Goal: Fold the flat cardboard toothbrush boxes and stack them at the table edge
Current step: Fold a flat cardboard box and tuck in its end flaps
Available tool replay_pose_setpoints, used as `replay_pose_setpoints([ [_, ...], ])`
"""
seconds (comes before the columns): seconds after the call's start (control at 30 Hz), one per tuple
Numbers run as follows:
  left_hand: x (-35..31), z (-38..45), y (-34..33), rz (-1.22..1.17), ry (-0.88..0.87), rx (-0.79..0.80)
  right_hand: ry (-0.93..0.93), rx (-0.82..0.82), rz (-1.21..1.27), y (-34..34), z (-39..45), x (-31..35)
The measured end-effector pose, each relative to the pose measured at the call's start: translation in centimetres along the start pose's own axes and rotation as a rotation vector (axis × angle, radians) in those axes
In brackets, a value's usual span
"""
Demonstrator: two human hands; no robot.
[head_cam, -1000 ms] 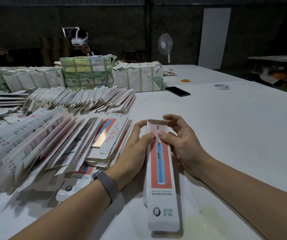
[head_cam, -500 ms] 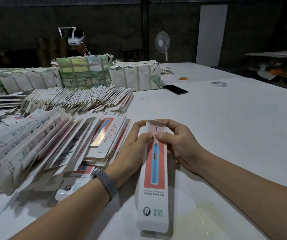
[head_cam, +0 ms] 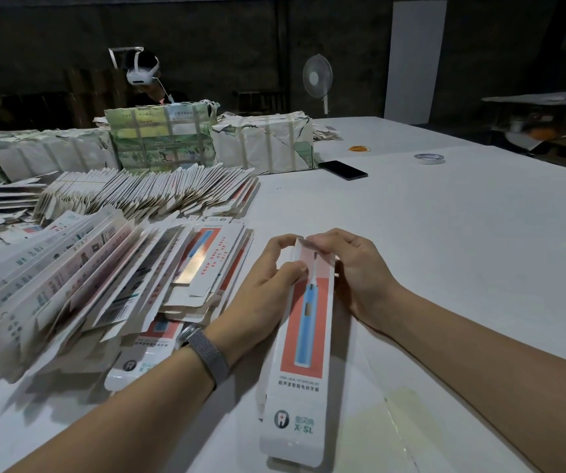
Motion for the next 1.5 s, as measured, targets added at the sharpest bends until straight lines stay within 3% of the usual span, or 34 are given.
replay_pose_setpoints([
  [0.67, 0.01, -0.12, -0.24, 0.164, 0.034, 0.047, 0.033, -0.051, -0.153, 0.69, 0.41, -0.13],
  [1.5, -0.32, -0.33, -0.11, 0.163, 0.001, 0.173, 0.055, -0.065, -0.170, 0.63, 0.64, -0.22],
])
Point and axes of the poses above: each hand's wrist, its own z-axis towards the middle knuckle, its own y-axis out of the back of the hand, x = y × z, the point moved 6 cm from there along z, towards the middle knuckle, and after that the axes turned 14 degrees about z, right-handed, at the moved point
